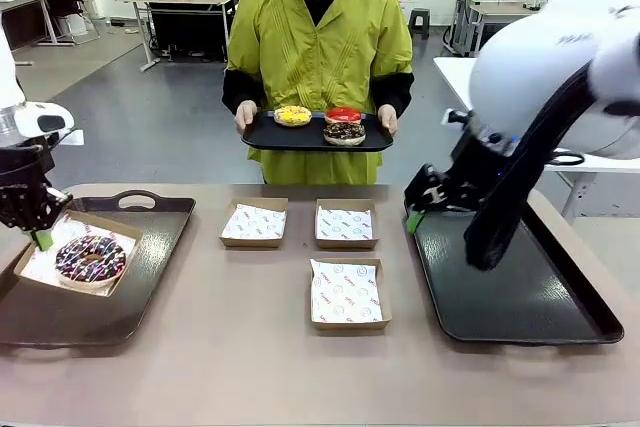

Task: Individually package the donuts and arrange them on the tray.
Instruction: Place the picked Paper togo box on the Handle tray while simultaneously picking up another Paper togo box from the table with the other hand.

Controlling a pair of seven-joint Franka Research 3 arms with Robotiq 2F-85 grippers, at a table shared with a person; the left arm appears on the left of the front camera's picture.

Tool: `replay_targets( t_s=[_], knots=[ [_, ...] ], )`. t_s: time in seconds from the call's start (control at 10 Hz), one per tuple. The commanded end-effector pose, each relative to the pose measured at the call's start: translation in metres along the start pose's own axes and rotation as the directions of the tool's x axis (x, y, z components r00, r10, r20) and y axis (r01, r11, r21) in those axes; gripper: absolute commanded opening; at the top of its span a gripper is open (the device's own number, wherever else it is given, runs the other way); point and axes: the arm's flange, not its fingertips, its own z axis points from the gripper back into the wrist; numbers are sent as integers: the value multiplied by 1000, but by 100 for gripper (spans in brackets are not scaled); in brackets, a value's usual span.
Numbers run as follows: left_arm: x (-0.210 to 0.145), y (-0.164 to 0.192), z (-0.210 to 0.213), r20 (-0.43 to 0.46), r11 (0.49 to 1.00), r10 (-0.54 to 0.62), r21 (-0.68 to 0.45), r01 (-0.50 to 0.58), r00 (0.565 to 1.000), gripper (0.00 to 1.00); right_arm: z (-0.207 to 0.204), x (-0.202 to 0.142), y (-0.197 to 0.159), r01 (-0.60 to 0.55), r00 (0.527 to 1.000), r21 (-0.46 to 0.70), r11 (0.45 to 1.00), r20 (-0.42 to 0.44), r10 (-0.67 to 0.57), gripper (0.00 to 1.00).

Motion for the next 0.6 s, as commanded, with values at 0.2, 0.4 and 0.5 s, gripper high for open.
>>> replay_targets(
  t_s=[0.2,0.4,0.5],
  knots=[
    [-20,27,-27,-31,996,90,13,-89,995,1,-68,20,59,-4,1000,-173,985,16,7,100],
    [-21,24,-39,-51,997,74,-1,-74,996,1,-91,18,64,-20,1000,-155,988,12,22,100],
    [-23,19,-45,-58,998,62,-5,-62,996,1,-103,16,61,-11,1000,-152,988,2,12,100]
  ],
)
